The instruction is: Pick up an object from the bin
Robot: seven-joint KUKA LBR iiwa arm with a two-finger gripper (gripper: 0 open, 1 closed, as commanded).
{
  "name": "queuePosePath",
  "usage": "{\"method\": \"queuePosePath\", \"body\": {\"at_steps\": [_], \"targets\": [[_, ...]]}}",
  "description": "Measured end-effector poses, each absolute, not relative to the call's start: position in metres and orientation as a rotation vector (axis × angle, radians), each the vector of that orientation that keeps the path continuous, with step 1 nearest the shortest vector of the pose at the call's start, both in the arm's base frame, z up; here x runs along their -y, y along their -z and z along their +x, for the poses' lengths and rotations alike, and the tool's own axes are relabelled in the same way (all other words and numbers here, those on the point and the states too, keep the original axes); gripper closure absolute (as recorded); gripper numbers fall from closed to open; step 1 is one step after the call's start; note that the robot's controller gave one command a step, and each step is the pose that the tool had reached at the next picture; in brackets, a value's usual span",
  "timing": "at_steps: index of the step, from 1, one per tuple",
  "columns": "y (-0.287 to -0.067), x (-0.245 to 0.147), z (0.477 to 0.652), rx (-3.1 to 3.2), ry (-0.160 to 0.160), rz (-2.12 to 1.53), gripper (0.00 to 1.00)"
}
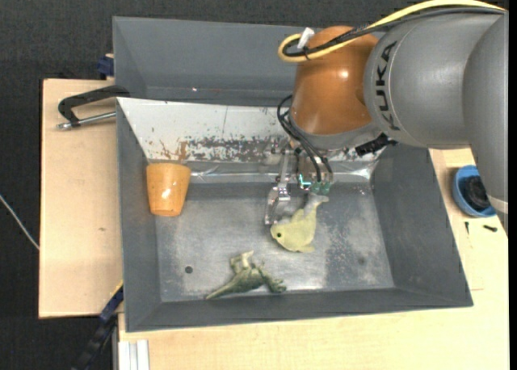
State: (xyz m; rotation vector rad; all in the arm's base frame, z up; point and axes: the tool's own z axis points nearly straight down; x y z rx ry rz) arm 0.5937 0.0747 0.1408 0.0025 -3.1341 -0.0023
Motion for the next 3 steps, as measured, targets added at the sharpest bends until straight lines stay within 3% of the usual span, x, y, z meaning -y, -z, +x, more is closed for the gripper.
{"method": "queuePosePath", "body": {"at_steps": [1, 2, 3], "targets": [[-0.073, -0.003, 0.567, 3.075, 0.003, 0.66, 0.0], [-0.073, 0.031, 0.548, 3.101, 0.003, 0.553, 0.0], [-0.125, 0.089, 0.596, 3.079, -0.011, 0.694, 0.0]]}}
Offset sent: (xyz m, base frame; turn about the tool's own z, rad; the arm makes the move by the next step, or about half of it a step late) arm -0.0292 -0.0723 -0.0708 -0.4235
